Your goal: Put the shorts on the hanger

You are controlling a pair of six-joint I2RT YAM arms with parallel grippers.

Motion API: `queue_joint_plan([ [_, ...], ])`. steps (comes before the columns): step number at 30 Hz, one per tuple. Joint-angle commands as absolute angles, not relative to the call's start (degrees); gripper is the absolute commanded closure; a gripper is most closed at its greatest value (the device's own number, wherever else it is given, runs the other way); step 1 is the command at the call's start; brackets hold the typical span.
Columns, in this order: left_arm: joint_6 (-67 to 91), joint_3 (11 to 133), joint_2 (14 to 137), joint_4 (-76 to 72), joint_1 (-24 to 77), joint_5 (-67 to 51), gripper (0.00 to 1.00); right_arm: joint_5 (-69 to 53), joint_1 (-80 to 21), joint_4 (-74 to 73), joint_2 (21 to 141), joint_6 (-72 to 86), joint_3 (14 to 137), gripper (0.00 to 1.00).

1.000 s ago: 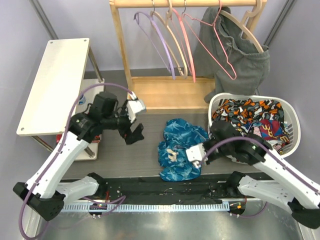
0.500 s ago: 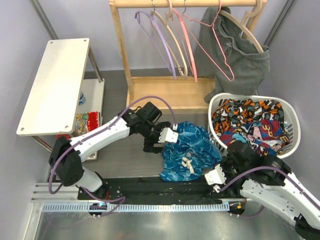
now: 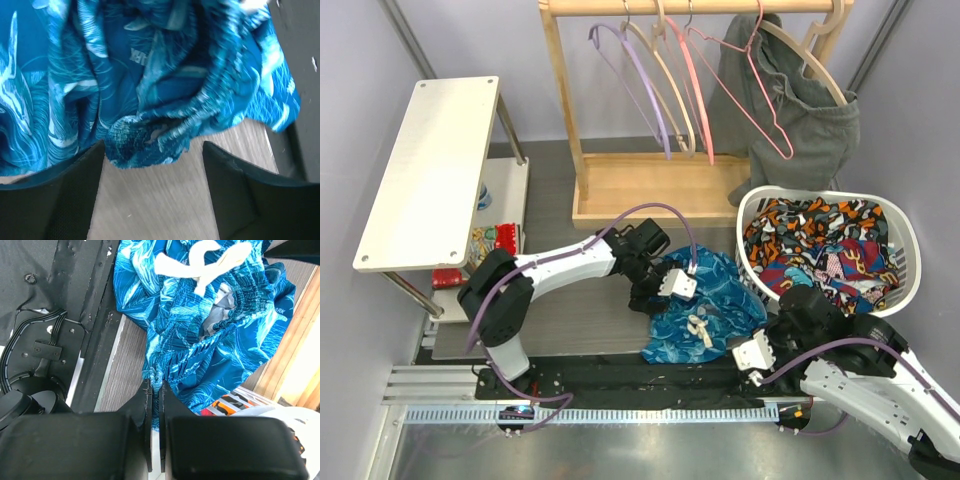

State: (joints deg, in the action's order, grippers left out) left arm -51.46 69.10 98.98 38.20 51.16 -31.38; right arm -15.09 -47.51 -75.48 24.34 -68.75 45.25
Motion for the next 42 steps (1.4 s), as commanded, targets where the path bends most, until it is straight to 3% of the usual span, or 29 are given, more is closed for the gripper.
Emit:
queue_joint_plan([
  [1, -43.9, 68.0, 98.8, 32.6, 51.9, -32.9, 0.38, -13.8, -47.5, -73.7, 23.5, -66.4, 46.9, 0.99],
  [2, -43.2, 67.9, 98.3, 33.4, 52.0, -30.4, 0.66, -13.6, -47.5, -73.0, 23.4, -65.9, 47.1, 0.99],
  [4, -40.8, 67.9, 95.6, 37.1, 51.9, -25.8, 0.91, -12.8, -47.5, -69.7, 23.4, -61.9, 47.8, 0.99],
  [5, -40.4, 67.9, 94.2, 38.6, 51.5, -22.0, 1.0, -11.8, -47.5, -67.9, 23.4, -59.3, 47.9, 0.99],
  [12, -36.0, 79.0, 78.1, 56.8, 38.3, -12.1, 1.0, -2.2, -47.5, -44.9, 31.8, -40.7, 51.0, 0.99],
  [15, -36.1, 86.6, 72.4, 61.9, 37.8, -6.0, 1.0, -0.3, -47.5, -35.2, 38.7, -36.7, 56.9, 0.99],
  [19, -36.1, 97.5, 68.4, 66.6, 37.8, 2.7, 1.0, -1.0, -47.4, -31.7, 46.5, -33.2, 65.7, 0.99],
  [22, -35.9, 100.9, 67.0, 71.2, 38.0, 3.3, 1.0, -3.7, -47.4, -32.2, 46.0, -33.4, 67.8, 0.99],
  [26, -34.2, 93.5, 65.1, 74.7, 44.4, 3.4, 1.0, -7.6, -47.4, -35.9, 42.6, -36.6, 60.8, 0.99],
  [30, -30.9, 73.7, 63.5, 67.8, 50.6, 3.4, 1.0, -12.3, -47.5, -38.4, 40.2, -43.3, 52.3, 0.99],
  [32, -29.8, 68.9, 64.9, 65.3, 51.1, 0.4, 0.74, -14.0, -47.4, -39.6, 40.3, -47.7, 48.0, 0.99],
  [33, -30.1, 65.7, 65.6, 65.3, 51.1, -4.3, 0.55, -14.7, -47.5, -40.8, 40.5, -48.6, 46.8, 0.99],
  [38, -30.4, 60.5, 68.0, 61.4, 51.0, -9.9, 0.4, -20.1, -47.5, -43.6, 41.7, -49.9, 40.5, 0.99],
  [40, -30.3, 58.6, 67.2, 59.7, 51.0, -13.4, 0.29, -20.7, -47.5, -43.5, 42.1, -50.3, 39.2, 0.99],
  [42, -30.8, 56.6, 66.3, 57.5, 51.0, -14.8, 0.27, -20.6, -47.5, -44.4, 42.3, -51.6, 38.2, 0.99],
])
